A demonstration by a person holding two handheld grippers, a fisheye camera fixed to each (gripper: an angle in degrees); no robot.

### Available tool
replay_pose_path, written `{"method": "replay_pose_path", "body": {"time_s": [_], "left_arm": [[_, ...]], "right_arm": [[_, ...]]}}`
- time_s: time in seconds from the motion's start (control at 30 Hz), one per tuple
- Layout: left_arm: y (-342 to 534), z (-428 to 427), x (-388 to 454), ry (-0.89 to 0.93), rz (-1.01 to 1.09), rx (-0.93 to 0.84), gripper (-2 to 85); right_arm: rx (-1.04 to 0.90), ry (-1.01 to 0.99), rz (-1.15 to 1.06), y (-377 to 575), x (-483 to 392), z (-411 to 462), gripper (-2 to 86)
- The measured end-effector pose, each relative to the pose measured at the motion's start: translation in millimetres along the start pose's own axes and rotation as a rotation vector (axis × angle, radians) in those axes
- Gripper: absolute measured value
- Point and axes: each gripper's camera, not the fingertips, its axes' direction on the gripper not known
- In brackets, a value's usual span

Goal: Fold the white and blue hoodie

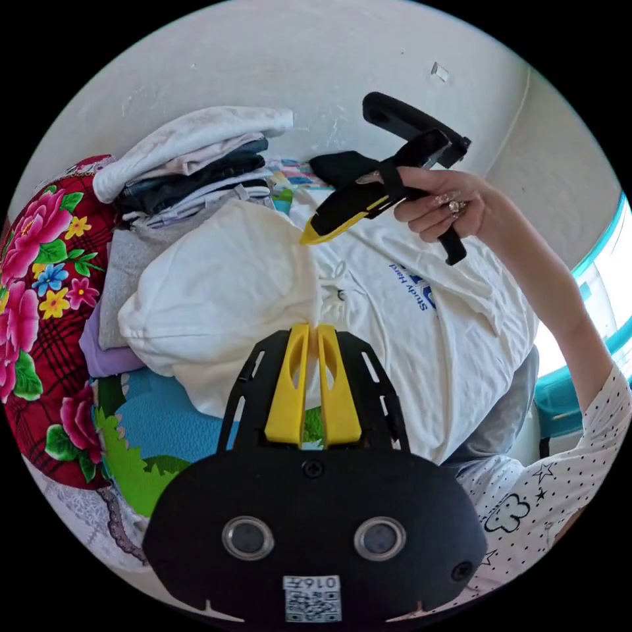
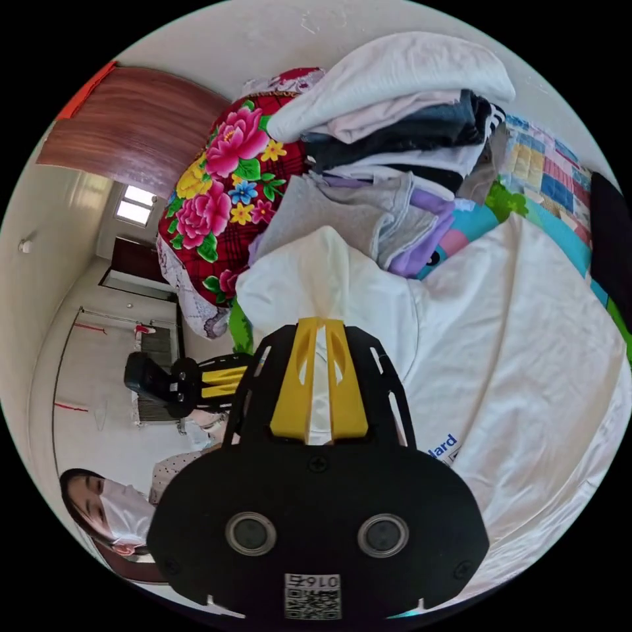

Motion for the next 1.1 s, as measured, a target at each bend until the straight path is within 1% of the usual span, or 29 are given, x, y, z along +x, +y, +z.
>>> {"method": "replay_pose_path", "body": {"time_s": [0.03,0.1,0.13,0.17,0.23,0.27,0.33,0.43,0.5,0.53,0.6,0.63,0.67,0.73,0.8,0.83,0.87,0.9,0.97,1.03,1.1], "left_arm": [[1,1,-3,0.014,-0.002,0.000,0.2],[6,1,-18,0.146,0.015,0.012,2.0],[8,-1,-23,0.183,0.016,0.022,2.5],[13,-6,-33,0.232,-0.004,0.068,3.0],[22,-18,-49,0.251,-0.063,0.173,3.4],[29,-24,-58,0.248,-0.102,0.227,3.6],[36,-27,-68,0.216,-0.145,0.250,3.9],[45,-23,-85,0.085,-0.301,0.249,4.4],[53,-26,-94,-0.007,-0.425,0.316,4.9],[55,-27,-95,-0.014,-0.441,0.342,4.9],[62,-32,-96,0.007,-0.474,0.447,5.1],[63,-32,-95,0.013,-0.474,0.465,5.1],[61,-30,-94,0.024,-0.466,0.474,5.2],[53,-21,-91,0.045,-0.435,0.430,5.3],[35,-4,-81,0.070,-0.357,0.320,5.8],[30,-1,-76,0.081,-0.324,0.302,5.9],[22,3,-64,0.134,-0.217,0.286,6.1],[15,6,-49,0.219,-0.083,0.284,6.3],[5,8,-27,0.283,0.064,0.284,6.4],[-1,12,-6,0.171,0.107,0.275,6.9],[-9,25,17,-0.016,0.142,0.211,8.0]], "right_arm": [[-0.034,0.032,-0.007,-2,1,11,4.3],[-0.040,0.099,-0.040,-2,-2,17,7.8],[-0.024,0.138,-0.065,-3,-7,16,8.9],[0.001,0.170,-0.086,-3,-14,12,9.5],[0.059,0.227,-0.113,-3,-27,2,9.8],[0.099,0.263,-0.139,-1,-38,-3,9.8],[0.112,0.281,-0.188,0,-53,-4,9.9],[0.022,0.209,-0.228,-1,-68,13,11.1],[-0.043,0.142,-0.218,-2,-69,26,11.9],[-0.051,0.127,-0.214,0,-70,32,12.3],[-0.034,0.143,-0.202,4,-70,37,12.6],[-0.032,0.136,-0.200,6,-69,39,12.6],[-0.040,0.102,-0.191,8,-67,42,12.4],[-0.021,0.023,-0.168,8,-62,42,11.7],[0.015,-0.032,-0.121,7,-56,42,9.3],[0.050,-0.061,-0.097,8,-53,39,6.7],[0.075,-0.075,-0.077,9,-52,35,3.6],[0.088,-0.079,-0.077,9,-53,33,3.2],[0.139,-0.062,-0.074,10,-58,21,1.8],[0.159,-0.062,-0.073,11,-62,14,1.5],[0.168,-0.079,-0.076,11,-68,10,1.5]]}}
